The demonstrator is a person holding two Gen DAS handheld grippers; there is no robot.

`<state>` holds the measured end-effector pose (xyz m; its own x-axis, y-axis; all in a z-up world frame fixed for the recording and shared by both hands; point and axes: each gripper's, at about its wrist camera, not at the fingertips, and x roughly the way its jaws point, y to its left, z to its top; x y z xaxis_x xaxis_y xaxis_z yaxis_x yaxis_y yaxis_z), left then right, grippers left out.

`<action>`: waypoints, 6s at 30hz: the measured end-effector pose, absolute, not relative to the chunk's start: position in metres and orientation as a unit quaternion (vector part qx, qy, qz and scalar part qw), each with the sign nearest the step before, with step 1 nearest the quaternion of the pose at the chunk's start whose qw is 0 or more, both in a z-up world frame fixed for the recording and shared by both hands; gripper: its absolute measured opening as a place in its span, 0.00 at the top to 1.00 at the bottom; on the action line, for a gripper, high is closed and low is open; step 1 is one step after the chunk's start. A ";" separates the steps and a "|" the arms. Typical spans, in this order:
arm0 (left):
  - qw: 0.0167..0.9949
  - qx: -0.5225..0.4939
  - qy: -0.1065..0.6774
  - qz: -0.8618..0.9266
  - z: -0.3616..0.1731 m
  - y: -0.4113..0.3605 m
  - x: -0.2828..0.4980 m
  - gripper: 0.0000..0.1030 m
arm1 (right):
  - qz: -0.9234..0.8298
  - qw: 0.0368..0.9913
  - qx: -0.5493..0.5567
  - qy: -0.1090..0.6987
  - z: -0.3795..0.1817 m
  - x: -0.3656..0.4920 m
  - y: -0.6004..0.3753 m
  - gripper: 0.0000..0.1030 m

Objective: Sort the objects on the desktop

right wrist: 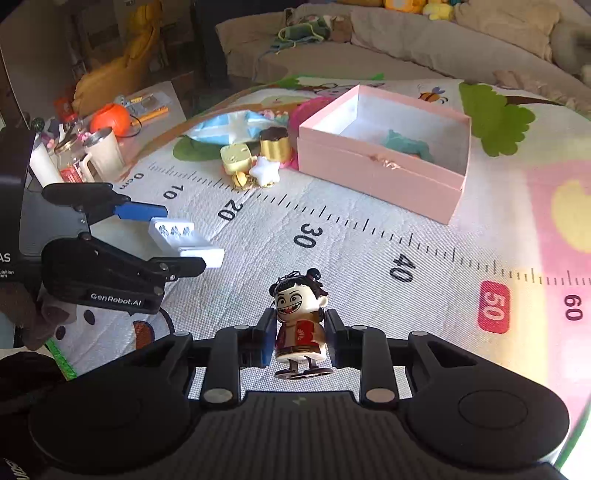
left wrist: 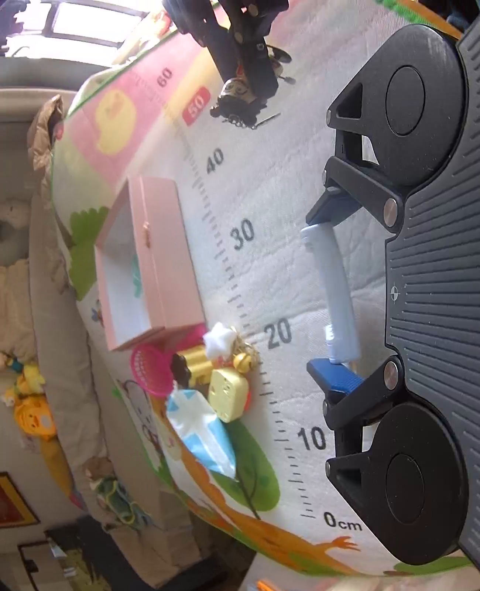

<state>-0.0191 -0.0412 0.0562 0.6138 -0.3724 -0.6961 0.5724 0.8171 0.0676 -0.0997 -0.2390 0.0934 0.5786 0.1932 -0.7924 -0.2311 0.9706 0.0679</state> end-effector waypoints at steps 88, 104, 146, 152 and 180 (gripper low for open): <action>0.901 0.049 0.356 -0.245 0.008 -0.054 0.022 0.00 | -0.075 0.931 0.055 0.353 0.021 -0.109 -0.243 0.35; 0.908 0.051 0.374 -0.184 0.023 -0.118 0.086 0.00 | -0.085 0.936 0.074 0.333 0.013 -0.119 -0.247 0.10; 0.903 0.068 0.342 -0.249 0.023 -0.070 0.056 0.00 | 0.020 0.922 -0.055 0.381 0.058 -0.112 -0.256 0.79; 0.901 0.000 0.387 -0.197 0.027 -0.073 0.110 0.00 | 0.014 0.937 -0.013 0.348 0.067 -0.109 -0.269 0.59; 0.870 0.133 0.332 -0.339 0.036 -0.043 0.000 0.00 | 0.060 0.935 0.004 0.349 0.056 -0.062 -0.288 0.16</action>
<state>0.0005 -0.0427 0.0362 0.5509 -0.5012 -0.6673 0.6777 0.7353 0.0073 -0.0625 -0.2882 0.0559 0.7486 0.1155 -0.6529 -0.1093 0.9927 0.0503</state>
